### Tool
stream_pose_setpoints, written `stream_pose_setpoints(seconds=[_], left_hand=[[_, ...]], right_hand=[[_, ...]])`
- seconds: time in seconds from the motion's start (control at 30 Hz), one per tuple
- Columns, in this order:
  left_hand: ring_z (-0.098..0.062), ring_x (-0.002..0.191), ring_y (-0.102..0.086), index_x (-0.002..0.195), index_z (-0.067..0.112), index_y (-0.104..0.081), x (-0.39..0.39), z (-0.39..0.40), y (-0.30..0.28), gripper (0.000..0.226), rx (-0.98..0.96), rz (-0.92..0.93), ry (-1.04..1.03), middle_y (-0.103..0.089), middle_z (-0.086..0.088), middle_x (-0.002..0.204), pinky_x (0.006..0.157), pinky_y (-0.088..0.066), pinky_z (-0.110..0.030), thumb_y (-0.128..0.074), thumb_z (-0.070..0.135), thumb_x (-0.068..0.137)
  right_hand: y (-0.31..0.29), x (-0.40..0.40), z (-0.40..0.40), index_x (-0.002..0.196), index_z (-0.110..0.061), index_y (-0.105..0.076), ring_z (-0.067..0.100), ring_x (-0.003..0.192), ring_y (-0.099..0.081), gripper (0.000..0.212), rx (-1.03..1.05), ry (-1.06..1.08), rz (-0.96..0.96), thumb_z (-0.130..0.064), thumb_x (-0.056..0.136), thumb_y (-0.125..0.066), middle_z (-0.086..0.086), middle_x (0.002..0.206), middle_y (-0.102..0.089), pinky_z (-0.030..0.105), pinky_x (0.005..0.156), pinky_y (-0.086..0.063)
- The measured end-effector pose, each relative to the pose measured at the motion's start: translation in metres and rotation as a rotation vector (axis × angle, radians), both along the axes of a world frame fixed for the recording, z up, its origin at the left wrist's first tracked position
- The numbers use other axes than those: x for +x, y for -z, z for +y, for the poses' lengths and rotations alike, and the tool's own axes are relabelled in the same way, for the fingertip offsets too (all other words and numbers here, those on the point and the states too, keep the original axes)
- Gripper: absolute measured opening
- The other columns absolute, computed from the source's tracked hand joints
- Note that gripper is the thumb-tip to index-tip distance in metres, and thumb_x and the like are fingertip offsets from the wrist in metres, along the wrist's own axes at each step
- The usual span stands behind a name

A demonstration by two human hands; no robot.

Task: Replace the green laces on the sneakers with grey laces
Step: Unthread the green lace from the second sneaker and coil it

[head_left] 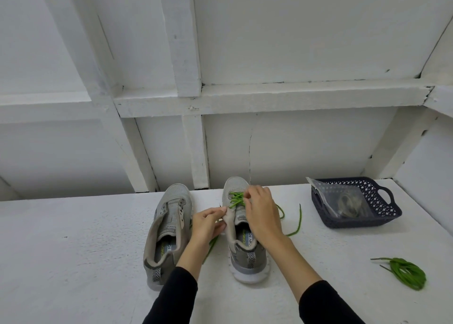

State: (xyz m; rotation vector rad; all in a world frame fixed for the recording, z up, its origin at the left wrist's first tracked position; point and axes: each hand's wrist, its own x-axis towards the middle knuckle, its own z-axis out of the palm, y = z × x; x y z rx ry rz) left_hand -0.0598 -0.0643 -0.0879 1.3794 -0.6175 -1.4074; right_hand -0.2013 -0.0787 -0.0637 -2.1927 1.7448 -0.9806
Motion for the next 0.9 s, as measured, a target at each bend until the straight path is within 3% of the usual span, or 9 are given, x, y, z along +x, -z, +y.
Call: stream_pose_setpoints(seconds=[0.13, 0.23, 0.3, 0.4, 0.5, 0.6, 0.7, 0.8, 0.9], left_hand=[[-0.012, 0.073, -0.062, 0.089, 0.006, -0.073, 0.002, 0.002, 0.005, 0.009, 0.008, 0.051, -0.007, -0.072, -0.002, 0.082, 0.064, -0.053, -0.017, -0.064, 0.007, 0.091], [-0.011, 0.073, -0.063, 0.091, 0.005, -0.072, 0.001, 0.002, 0.005, 0.008, 0.011, 0.068, 0.007, -0.071, -0.003, 0.084, 0.064, -0.053, -0.016, -0.064, 0.008, 0.092], [-0.010, 0.071, -0.062, 0.093, 0.005, -0.070, 0.001, 0.001, 0.006, 0.008, 0.015, 0.072, 0.010, -0.070, -0.003, 0.085, 0.062, -0.053, -0.014, -0.064, 0.008, 0.092], [-0.012, 0.076, -0.061, 0.104, 0.004, -0.069, 0.002, 0.001, 0.008, 0.015, 0.003, 0.079, 0.022, -0.068, -0.006, 0.092, 0.065, -0.053, -0.016, -0.065, 0.010, 0.092], [-0.011, 0.076, -0.062, 0.106, 0.006, -0.069, 0.003, 0.001, 0.011, 0.015, 0.001, 0.084, 0.027, -0.069, -0.005, 0.092, 0.069, -0.053, -0.017, -0.063, 0.010, 0.092], [-0.011, 0.075, -0.060, 0.106, 0.004, -0.070, 0.003, 0.000, 0.011, 0.016, 0.003, 0.090, 0.039, -0.069, -0.005, 0.090, 0.064, -0.052, -0.015, -0.064, 0.010, 0.092], [-0.013, 0.074, -0.060, 0.103, 0.005, -0.071, 0.002, -0.002, 0.011, 0.014, 0.014, 0.062, 0.028, -0.071, -0.005, 0.088, 0.059, -0.052, -0.014, -0.064, 0.010, 0.092], [-0.012, 0.075, -0.059, 0.102, 0.007, -0.072, 0.002, -0.002, 0.012, 0.013, 0.006, 0.057, 0.032, -0.071, -0.003, 0.088, 0.061, -0.051, -0.015, -0.063, 0.011, 0.093], [-0.011, 0.074, -0.060, 0.103, 0.007, -0.071, 0.002, -0.002, 0.013, 0.014, 0.002, 0.052, 0.038, -0.071, -0.002, 0.088, 0.063, -0.051, -0.015, -0.063, 0.011, 0.093]], right_hand=[[-0.005, 0.008, -0.011, 0.105, -0.010, -0.059, 0.019, 0.094, -0.051, 0.018, 0.109, -0.207, 0.115, -0.002, 0.090, -0.055, 0.000, 0.102, -0.055, 0.032, 0.074, -0.046], [-0.003, 0.008, -0.016, 0.092, -0.010, -0.058, 0.024, 0.084, -0.052, 0.006, 0.148, -0.224, 0.293, -0.006, 0.090, -0.054, 0.004, 0.091, -0.057, 0.035, 0.068, -0.042], [0.000, 0.008, -0.018, 0.086, -0.009, -0.059, 0.021, 0.081, -0.051, 0.008, 0.158, -0.217, 0.286, -0.007, 0.091, -0.053, 0.001, 0.086, -0.056, 0.030, 0.064, -0.039], [-0.003, 0.008, -0.019, 0.085, -0.010, -0.060, 0.011, 0.075, -0.052, 0.011, 0.261, -0.085, -0.169, -0.010, 0.094, -0.053, -0.006, 0.081, -0.054, 0.020, 0.061, -0.037], [0.000, -0.001, -0.021, 0.090, -0.006, -0.059, 0.016, 0.073, -0.060, 0.010, 0.331, 0.202, -0.681, -0.011, 0.096, -0.053, 0.004, 0.081, -0.062, 0.018, 0.063, -0.045], [0.017, -0.015, -0.020, 0.100, -0.001, -0.063, 0.024, 0.082, -0.061, 0.015, 0.482, 0.444, -0.937, -0.011, 0.094, -0.054, 0.009, 0.085, -0.065, 0.037, 0.080, -0.053], [0.023, -0.020, -0.016, 0.105, -0.001, -0.062, 0.028, 0.095, -0.060, 0.017, 0.545, 0.485, -0.806, -0.006, 0.093, -0.052, 0.013, 0.103, -0.064, 0.036, 0.082, -0.049], [0.007, -0.015, -0.010, 0.113, -0.006, -0.056, 0.021, 0.095, -0.052, 0.024, 0.312, 0.427, -0.612, 0.001, 0.091, -0.047, 0.006, 0.112, -0.054, 0.031, 0.080, -0.041], [-0.011, 0.000, -0.003, 0.112, -0.010, -0.060, 0.011, 0.094, -0.050, 0.024, 0.075, 0.206, -0.403, -0.002, 0.095, -0.045, -0.002, 0.110, -0.055, 0.021, 0.080, -0.037]])
